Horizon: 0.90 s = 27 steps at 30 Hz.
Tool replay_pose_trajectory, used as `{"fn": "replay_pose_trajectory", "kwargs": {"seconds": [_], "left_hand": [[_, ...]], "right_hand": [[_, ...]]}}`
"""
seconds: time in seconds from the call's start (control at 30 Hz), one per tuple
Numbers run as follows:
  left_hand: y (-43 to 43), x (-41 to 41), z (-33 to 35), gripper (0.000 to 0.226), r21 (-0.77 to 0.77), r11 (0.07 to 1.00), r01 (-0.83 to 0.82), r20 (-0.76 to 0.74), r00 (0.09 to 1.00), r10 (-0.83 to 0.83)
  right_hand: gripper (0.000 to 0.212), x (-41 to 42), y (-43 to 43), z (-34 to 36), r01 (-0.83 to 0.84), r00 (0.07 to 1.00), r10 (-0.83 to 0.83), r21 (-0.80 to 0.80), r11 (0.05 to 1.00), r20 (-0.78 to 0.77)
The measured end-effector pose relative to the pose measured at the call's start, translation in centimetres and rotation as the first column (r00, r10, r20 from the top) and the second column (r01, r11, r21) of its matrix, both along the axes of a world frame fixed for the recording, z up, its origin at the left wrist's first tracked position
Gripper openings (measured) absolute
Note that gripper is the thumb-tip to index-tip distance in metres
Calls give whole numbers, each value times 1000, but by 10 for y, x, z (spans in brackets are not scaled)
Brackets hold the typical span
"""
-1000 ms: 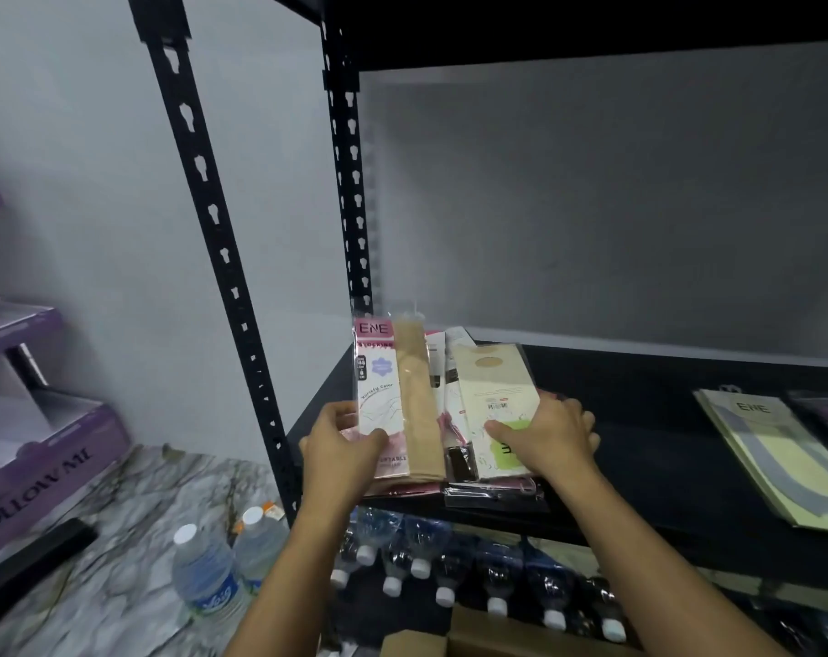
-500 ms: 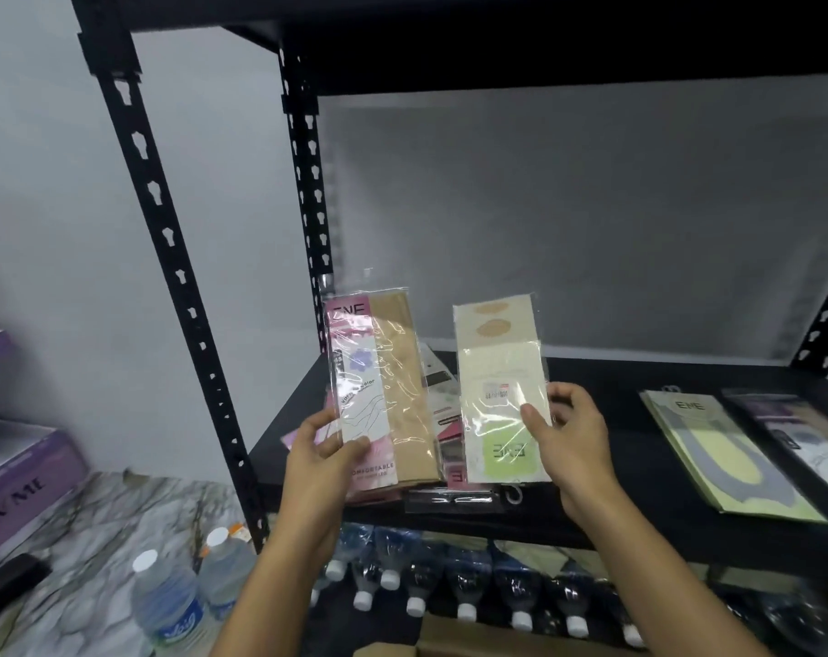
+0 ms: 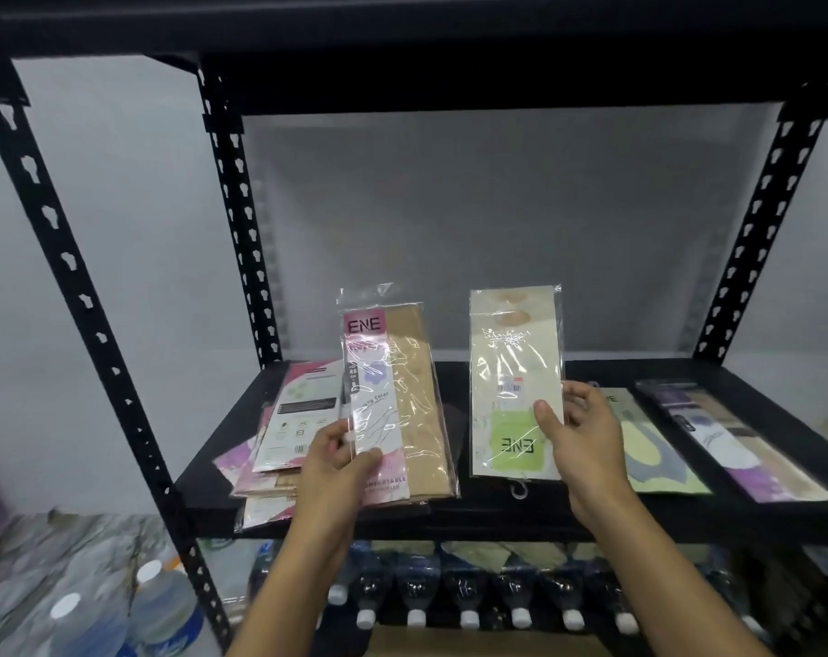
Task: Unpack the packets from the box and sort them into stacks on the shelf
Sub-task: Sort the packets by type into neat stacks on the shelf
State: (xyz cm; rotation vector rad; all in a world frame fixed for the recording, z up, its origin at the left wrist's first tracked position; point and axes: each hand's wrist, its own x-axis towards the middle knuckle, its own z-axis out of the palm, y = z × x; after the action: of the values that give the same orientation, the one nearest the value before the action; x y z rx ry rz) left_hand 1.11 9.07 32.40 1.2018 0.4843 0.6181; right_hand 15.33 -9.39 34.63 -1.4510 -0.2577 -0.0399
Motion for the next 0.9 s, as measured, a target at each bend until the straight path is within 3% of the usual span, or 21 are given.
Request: {"fn": "replay_pose_trajectory", "kwargs": {"seconds": [0.27,0.67,0.77,0.9], "left_hand": [[-46,48,-13,38,23,993,119,-73,990,-117],[-103,123,-31,32,149,967,208,-236,957,-170],[-103,142,-38,27,370,906,208,-364,929,-65],[-105,150,-47,27,662,704,256,-468,875,123]], "right_hand": [[25,20,-53,-5,60,997,-61,-6,998,-37],[22,53,-125,-20,161,982,-161,-15,987,-97],[22,55,-136,-19,162,983,-163,-18,987,-91],[23,58,-146,-20,169,981,-170,-18,985,-90]]}}
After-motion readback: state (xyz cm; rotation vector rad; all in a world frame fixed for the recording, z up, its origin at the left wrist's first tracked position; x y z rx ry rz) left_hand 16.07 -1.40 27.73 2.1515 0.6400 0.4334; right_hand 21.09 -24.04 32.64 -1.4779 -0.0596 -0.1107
